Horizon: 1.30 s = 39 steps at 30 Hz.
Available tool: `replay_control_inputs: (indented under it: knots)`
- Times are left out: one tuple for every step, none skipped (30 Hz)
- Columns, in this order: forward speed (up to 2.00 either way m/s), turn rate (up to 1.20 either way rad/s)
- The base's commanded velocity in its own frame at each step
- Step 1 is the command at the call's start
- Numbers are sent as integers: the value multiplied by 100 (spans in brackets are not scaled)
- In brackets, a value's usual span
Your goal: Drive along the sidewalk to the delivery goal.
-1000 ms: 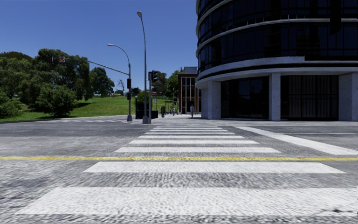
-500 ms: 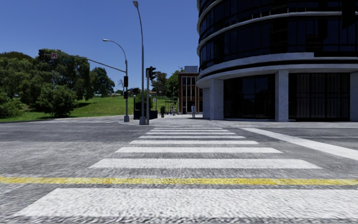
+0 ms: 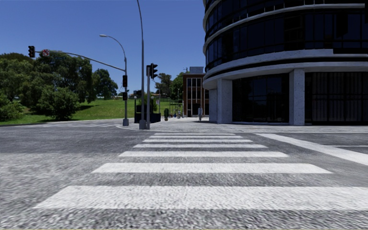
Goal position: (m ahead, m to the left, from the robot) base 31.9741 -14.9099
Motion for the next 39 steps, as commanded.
replay_control_inputs:
  knots:
    - [200,0]
    - [200,0]
    - [200,0]
    - [200,0]
    - [200,0]
    - [200,0]
    - [200,0]
    - [200,0]
    - [200,0]
    - [200,0]
    - [200,0]
    - [200,0]
    - [200,0]
    - [200,0]
    - [200,0]
    - [200,0]
    - [200,0]
    - [200,0]
    - [200,0]
    - [200,0]
    - [200,0]
    - [200,0]
    - [200,0]
    - [200,0]
    - [200,0]
    - [200,0]
    - [200,0]
    - [200,0]
    - [200,0]
    - [200,0]
    - [200,0]
    - [200,0]
    - [200,0]
    - [200,0]
    - [200,0]
    - [200,0]
    - [200,0]
    - [200,0]
    - [200,0]
